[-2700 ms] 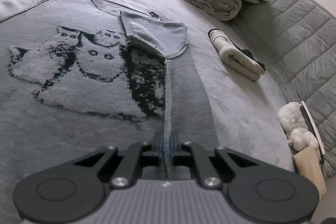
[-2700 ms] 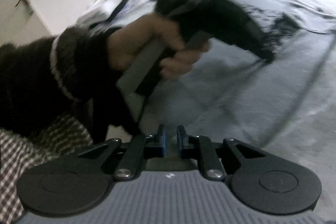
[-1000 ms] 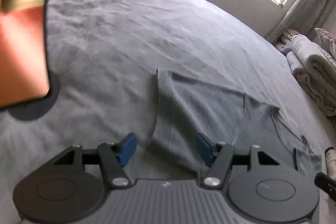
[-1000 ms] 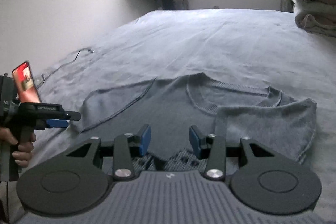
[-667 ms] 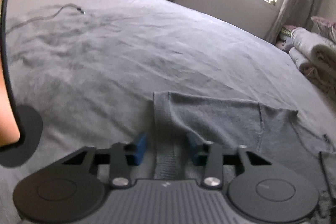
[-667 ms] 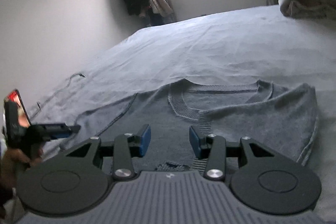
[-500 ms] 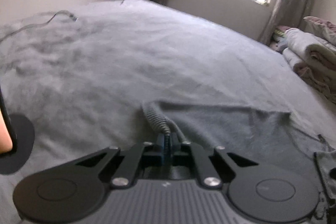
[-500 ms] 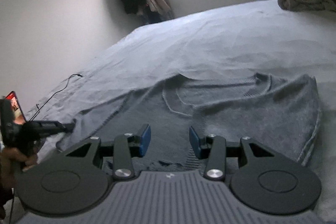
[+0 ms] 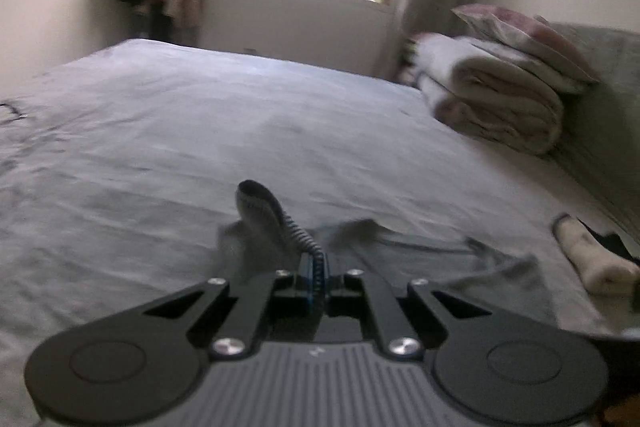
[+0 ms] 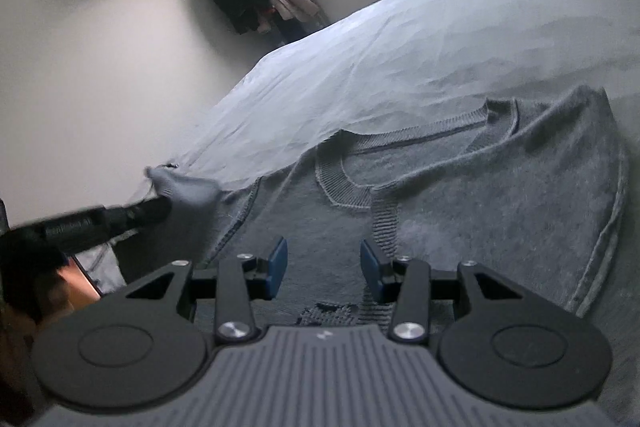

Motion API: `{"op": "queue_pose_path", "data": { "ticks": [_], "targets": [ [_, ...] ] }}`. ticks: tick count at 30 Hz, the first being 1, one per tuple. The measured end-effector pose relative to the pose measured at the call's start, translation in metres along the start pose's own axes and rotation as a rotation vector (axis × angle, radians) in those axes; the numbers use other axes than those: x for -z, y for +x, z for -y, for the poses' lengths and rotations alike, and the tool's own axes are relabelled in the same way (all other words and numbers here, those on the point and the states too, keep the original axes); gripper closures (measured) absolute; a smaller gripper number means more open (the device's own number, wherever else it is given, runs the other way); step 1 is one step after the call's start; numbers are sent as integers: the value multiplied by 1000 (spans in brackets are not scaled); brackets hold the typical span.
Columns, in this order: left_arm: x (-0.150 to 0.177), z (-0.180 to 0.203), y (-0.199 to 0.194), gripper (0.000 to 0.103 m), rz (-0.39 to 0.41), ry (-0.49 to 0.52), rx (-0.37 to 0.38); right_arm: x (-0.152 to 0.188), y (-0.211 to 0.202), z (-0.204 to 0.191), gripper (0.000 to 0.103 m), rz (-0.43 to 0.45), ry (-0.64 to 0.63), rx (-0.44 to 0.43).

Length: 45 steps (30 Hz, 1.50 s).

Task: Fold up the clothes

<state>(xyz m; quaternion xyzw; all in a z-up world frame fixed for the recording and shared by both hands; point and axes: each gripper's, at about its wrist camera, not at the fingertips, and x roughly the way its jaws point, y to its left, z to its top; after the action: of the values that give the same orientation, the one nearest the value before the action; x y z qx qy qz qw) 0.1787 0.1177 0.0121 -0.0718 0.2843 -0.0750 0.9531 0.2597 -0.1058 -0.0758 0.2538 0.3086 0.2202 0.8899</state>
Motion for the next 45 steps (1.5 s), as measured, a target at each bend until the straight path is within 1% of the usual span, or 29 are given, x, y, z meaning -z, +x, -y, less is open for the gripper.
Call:
{"op": "queue_pose_path", "data": {
  "ticks": [3,6,8,9,10,11,12,14,15,18,20,23,24,25,26,27,29,30,31,32,35,39,42,45],
  "targets": [
    [10,17,11,97,-49,30,64,-1,-2,9,58,-3,72,-32],
    [23,24,9,95,-88,61,116,-2,-3,16,58,-7,128,-58],
    [31,27,7,89,-112,81,148,-1,-3,19,58,-9,149,-64],
    [35,29,7,83,-124,92,164,-1,-4,20,58,-10,157,-64],
    [37,29,4,79,-126,100,170,-1,-5,20,58,-11,162,-66],
    [38,27,0,71,-123,106,171,-1,-5,20,58,-13,165,-70],
    [40,25,-3,67,-120,112,172,-1,-6,19,58,-14,168,-75],
    [46,23,-8,63,-123,149,180,0,-7,18,58,-17,173,-84],
    [51,23,-9,62,-126,172,185,0,-8,16,58,-20,175,-94],
    [64,21,-11,62,-146,245,198,-1,-9,11,58,-27,186,-128],
    [71,25,-10,62,-155,320,207,0,-6,4,58,-42,174,-111],
    [80,30,-10,62,-152,429,199,3,6,-13,58,-82,108,-30],
    [82,31,-10,63,-147,447,194,4,12,-18,59,-94,77,17],
    [82,31,-9,63,-143,453,190,5,18,-23,64,-97,44,62],
    [83,30,-9,65,-142,447,188,6,22,-27,69,-91,13,95],
    [83,27,-9,73,-139,427,186,7,26,-31,70,-82,-13,122],
    [83,21,-10,81,-134,388,184,7,32,-36,72,-58,-25,143],
    [83,21,-10,88,-131,375,182,7,34,-37,85,-49,-29,153],
    [83,21,-10,91,-128,367,175,7,37,-38,93,-43,-35,166],
    [82,22,-9,95,-126,360,165,7,38,-38,99,-38,-42,180],
    [75,26,-9,96,-118,332,155,4,35,-37,100,-11,-37,198],
    [67,35,-9,96,-103,299,174,-8,26,-41,100,30,-44,206],
    [62,44,-8,96,-92,288,188,-16,24,-43,100,43,-69,228],
    [58,51,-5,96,-89,255,209,-22,19,-38,100,57,-74,245]
  ]
}}
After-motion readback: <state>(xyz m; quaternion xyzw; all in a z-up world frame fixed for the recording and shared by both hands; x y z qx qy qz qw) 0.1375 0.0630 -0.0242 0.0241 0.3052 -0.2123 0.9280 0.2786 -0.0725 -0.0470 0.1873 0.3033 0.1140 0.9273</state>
